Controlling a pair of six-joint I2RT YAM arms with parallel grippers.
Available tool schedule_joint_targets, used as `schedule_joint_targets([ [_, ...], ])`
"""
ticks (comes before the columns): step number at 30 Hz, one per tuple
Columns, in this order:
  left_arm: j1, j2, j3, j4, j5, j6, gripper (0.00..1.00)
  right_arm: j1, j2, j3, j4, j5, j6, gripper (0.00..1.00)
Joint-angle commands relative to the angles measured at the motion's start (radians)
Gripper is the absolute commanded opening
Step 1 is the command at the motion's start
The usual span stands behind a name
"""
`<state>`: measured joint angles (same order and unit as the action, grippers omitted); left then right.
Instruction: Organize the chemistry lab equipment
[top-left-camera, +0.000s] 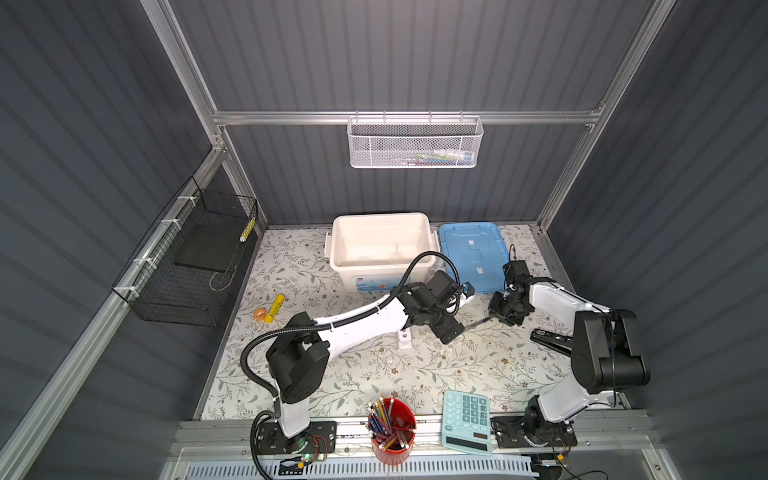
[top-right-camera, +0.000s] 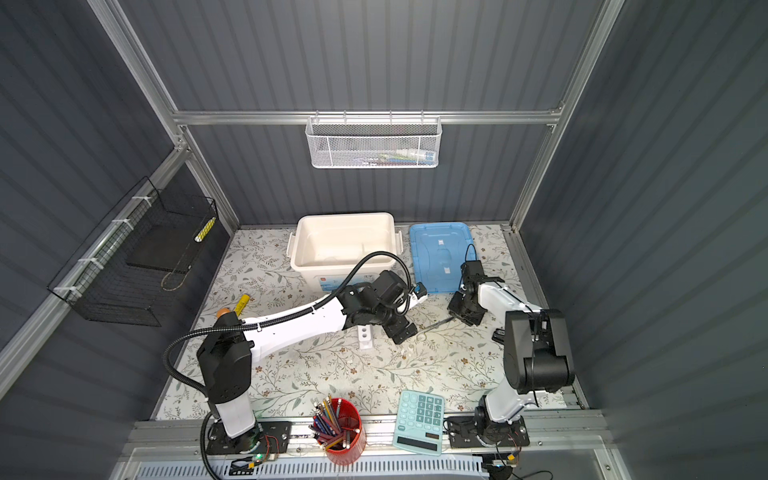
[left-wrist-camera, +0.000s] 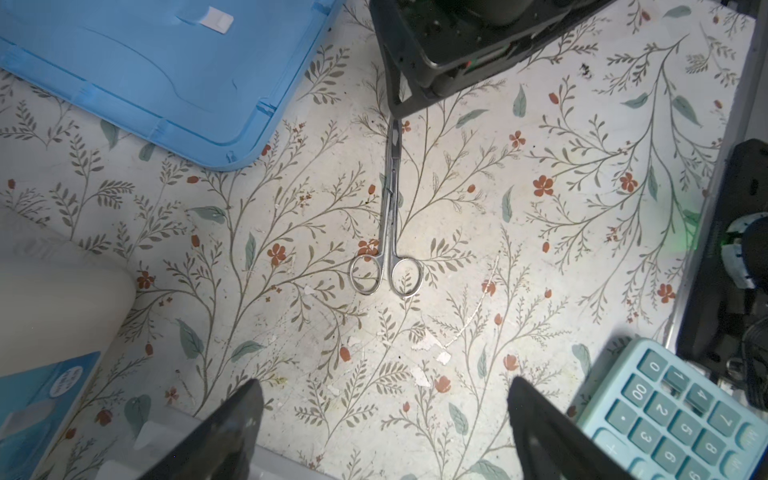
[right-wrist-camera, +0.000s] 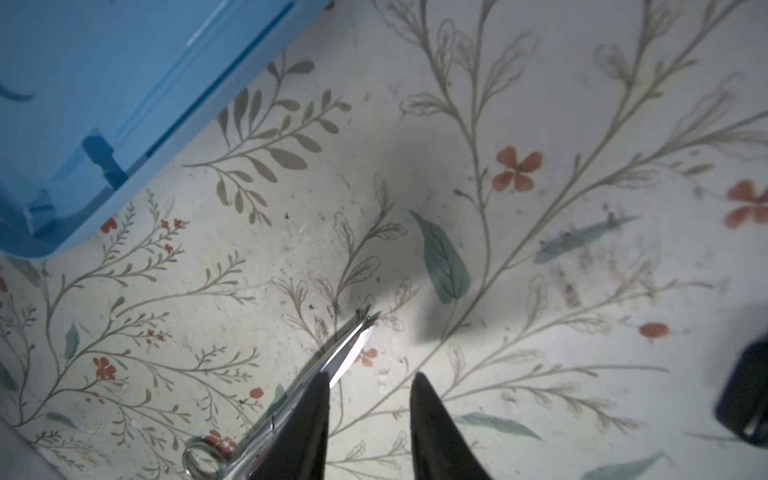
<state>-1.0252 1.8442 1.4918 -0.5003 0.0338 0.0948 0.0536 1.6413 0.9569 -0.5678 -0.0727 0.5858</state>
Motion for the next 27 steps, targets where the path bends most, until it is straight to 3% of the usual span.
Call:
schedule_joint_targets([
  [1,-0.006,0.035,0.053,-0.057,-0.047,0.032,0.92,-0.001,0.023,0.031,0.006,-0.006,0.022,0.36],
  [14,0.003,0.068,0.094,-0.067,-0.085,0.075,0.94,0.003,0.079,0.06,-0.016,0.01,0.03,0.37],
  [27,0.074,0.011,0.026,-0.011,-0.022,0.055,0.94,0.039,0.118,0.081,-0.053,0.073,0.053,0.31],
])
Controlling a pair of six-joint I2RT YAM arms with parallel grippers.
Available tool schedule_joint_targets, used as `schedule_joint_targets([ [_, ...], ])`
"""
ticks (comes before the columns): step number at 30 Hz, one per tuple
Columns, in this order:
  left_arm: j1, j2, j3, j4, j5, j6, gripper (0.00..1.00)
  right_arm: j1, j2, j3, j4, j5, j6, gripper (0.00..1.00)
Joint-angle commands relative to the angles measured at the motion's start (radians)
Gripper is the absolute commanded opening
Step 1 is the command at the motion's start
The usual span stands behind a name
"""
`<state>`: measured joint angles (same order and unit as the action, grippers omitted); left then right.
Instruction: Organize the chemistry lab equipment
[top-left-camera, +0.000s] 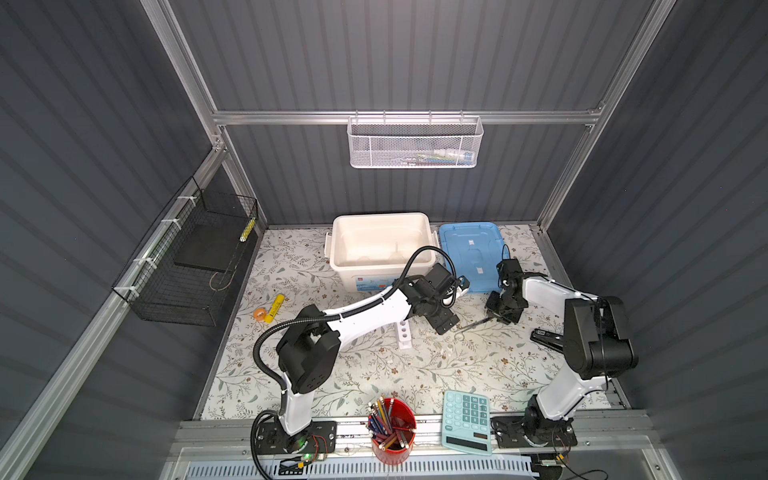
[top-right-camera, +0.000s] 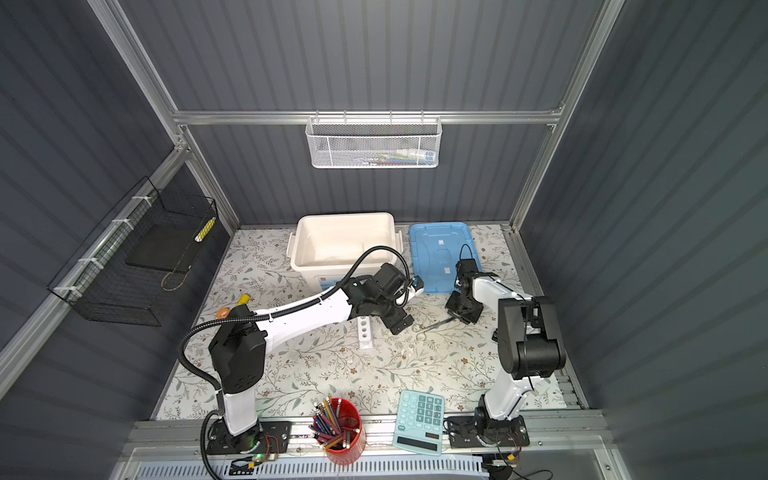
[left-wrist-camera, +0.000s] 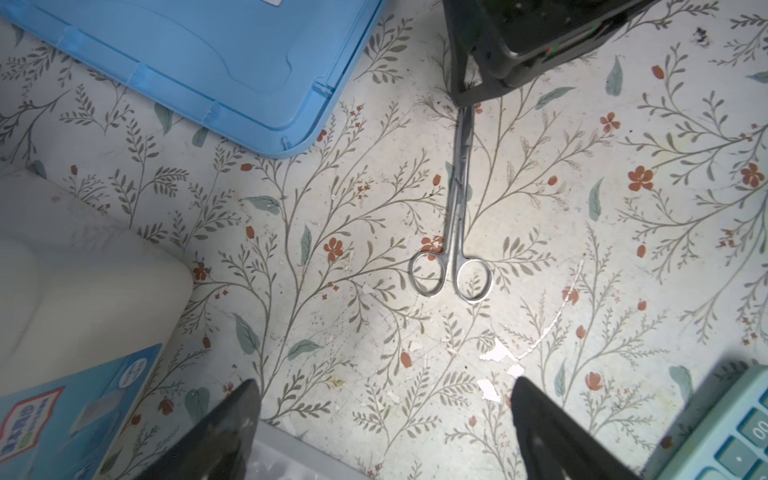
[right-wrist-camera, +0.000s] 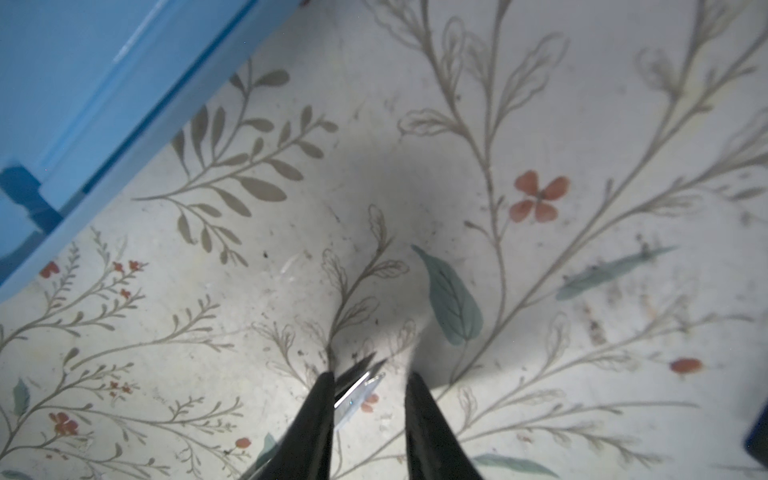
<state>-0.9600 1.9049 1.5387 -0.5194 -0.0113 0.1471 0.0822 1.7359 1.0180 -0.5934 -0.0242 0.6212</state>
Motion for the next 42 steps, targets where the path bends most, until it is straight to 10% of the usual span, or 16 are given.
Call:
schedule_joint_targets([
  [1,0.011,-0.053,-0.027,0.011,0.025,0.002,0.94,0.014,0.026,0.023,-0.029,0.025,0.021,0.3],
  [42,-0.013,-0.072,-0.098,0.016,0.093,-0.035,0.93,0.053,0.049,0.063,-0.006,0.051,0.114,0.07],
])
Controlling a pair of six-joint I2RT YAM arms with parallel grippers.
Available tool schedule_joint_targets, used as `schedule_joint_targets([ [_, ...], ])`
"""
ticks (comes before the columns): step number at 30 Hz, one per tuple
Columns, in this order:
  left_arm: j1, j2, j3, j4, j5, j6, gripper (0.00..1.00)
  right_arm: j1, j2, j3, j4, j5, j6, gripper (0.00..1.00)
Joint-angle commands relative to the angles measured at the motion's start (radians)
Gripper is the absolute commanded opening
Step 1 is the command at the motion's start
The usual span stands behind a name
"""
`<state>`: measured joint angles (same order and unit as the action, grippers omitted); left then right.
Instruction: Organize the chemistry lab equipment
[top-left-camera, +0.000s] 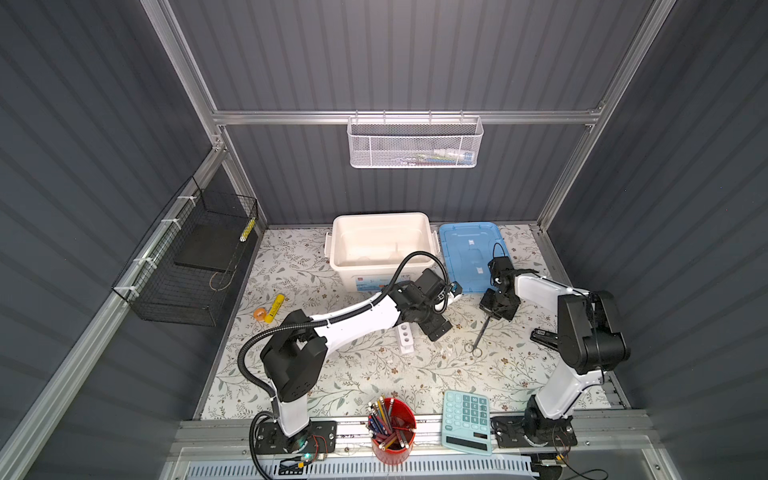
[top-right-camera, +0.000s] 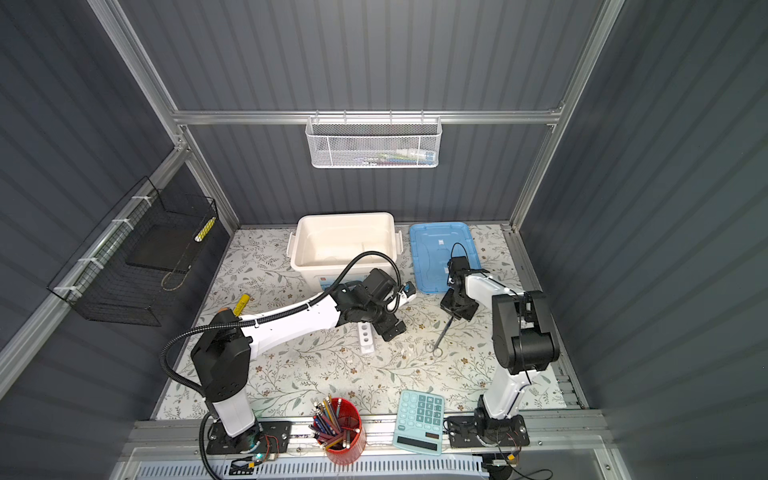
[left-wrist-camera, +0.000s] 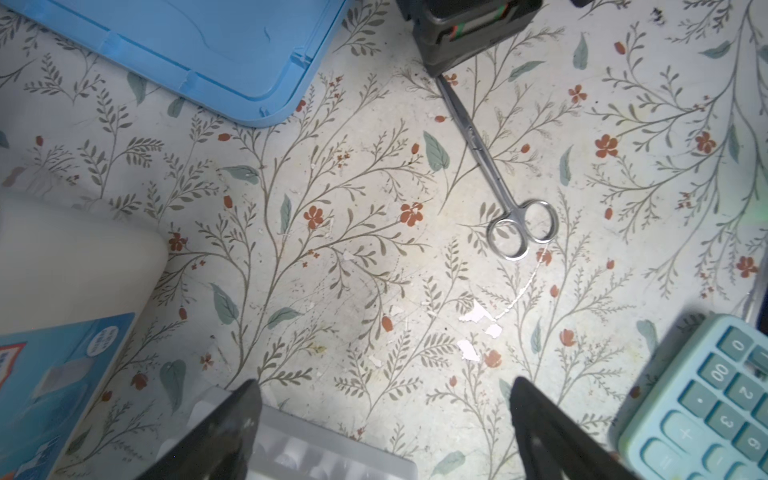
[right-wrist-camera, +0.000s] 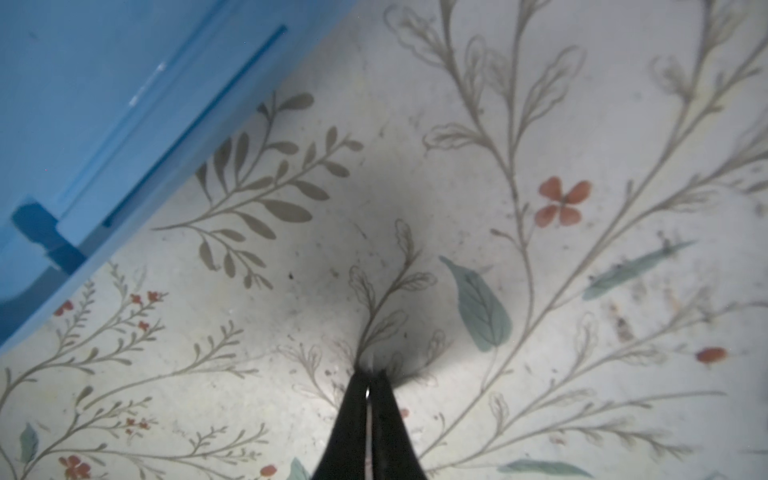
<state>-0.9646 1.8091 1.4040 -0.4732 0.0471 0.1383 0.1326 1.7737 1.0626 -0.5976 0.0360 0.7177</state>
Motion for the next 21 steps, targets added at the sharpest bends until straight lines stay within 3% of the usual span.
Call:
schedule_joint_targets([
  [1,-0.008,0.025,0.041,-0.034,0.033,-0.026,0.93,0.001,0.007,0.019,0.003,-0.012,0.021,0.07],
  [21,-0.01,-0.044,0.109,-0.083,-0.077,0.039,0.95,-0.016,-0.048,0.03,0.019,-0.03,0.032,0.0],
])
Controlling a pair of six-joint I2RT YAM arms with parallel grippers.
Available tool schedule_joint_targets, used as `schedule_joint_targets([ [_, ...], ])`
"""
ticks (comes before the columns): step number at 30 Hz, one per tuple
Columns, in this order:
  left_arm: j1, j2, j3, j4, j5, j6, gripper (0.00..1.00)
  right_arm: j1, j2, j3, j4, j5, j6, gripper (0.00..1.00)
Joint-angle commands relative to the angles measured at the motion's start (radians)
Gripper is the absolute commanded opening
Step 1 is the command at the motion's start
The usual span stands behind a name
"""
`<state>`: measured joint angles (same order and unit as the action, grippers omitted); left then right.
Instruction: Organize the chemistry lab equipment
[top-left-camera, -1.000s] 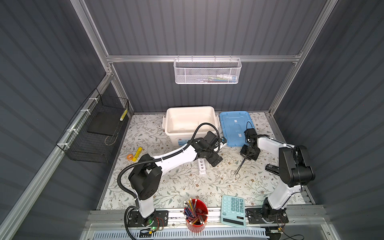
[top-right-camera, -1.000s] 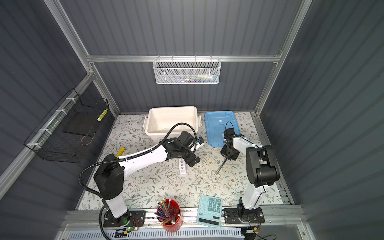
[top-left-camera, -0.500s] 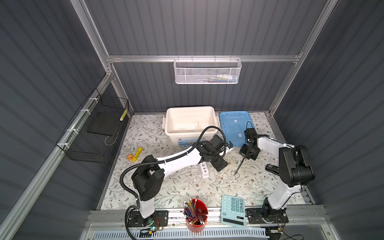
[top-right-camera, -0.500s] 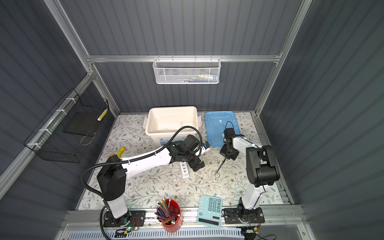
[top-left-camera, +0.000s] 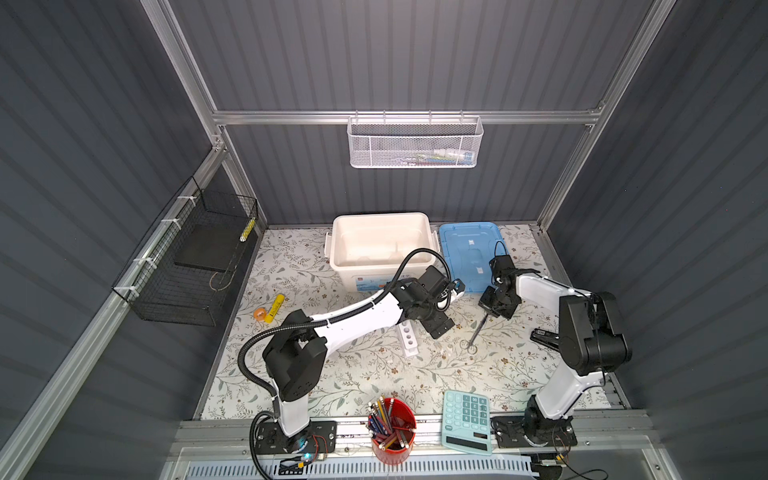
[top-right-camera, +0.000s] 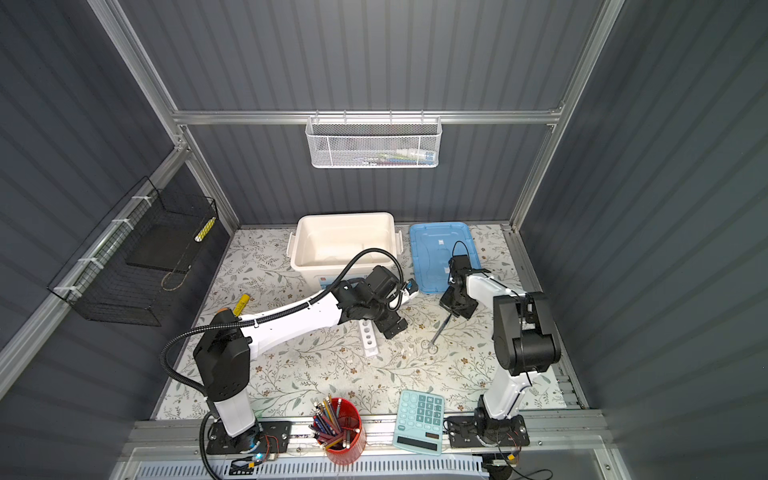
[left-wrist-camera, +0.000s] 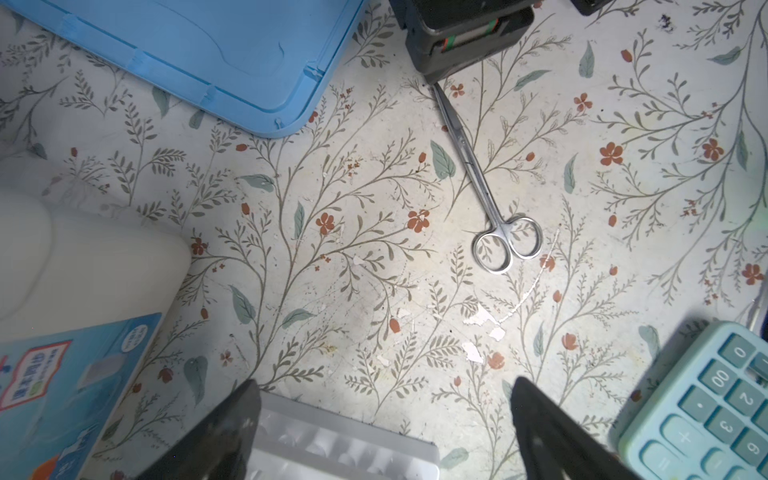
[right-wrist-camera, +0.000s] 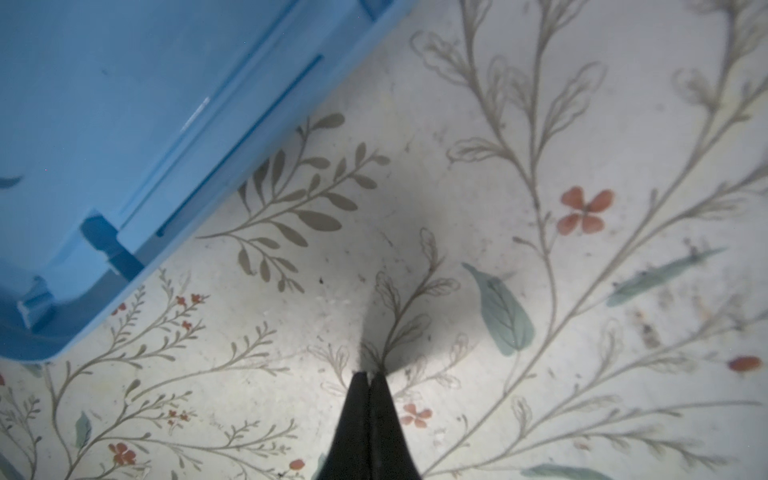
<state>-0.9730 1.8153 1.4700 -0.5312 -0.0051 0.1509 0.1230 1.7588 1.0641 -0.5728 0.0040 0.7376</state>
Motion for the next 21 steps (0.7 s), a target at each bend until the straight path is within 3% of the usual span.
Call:
schedule_joint_targets([
  [1,-0.001,-0.06,0.048,-0.022,-0.028,0.027,0.95,-0.006,-0.037,0.028,-0.005,0.0,0.012,0.0],
  [9,-0.002,-0.077,0.097,-0.001,0.041,0.013,0.96,-0.016,-0.073,0.007,0.006,-0.004,0.01,0.0],
  [21,-0.039,0.07,0.17,0.048,0.161,-0.045,0.98,-0.039,-0.149,-0.042,0.032,-0.011,-0.001,0.0],
])
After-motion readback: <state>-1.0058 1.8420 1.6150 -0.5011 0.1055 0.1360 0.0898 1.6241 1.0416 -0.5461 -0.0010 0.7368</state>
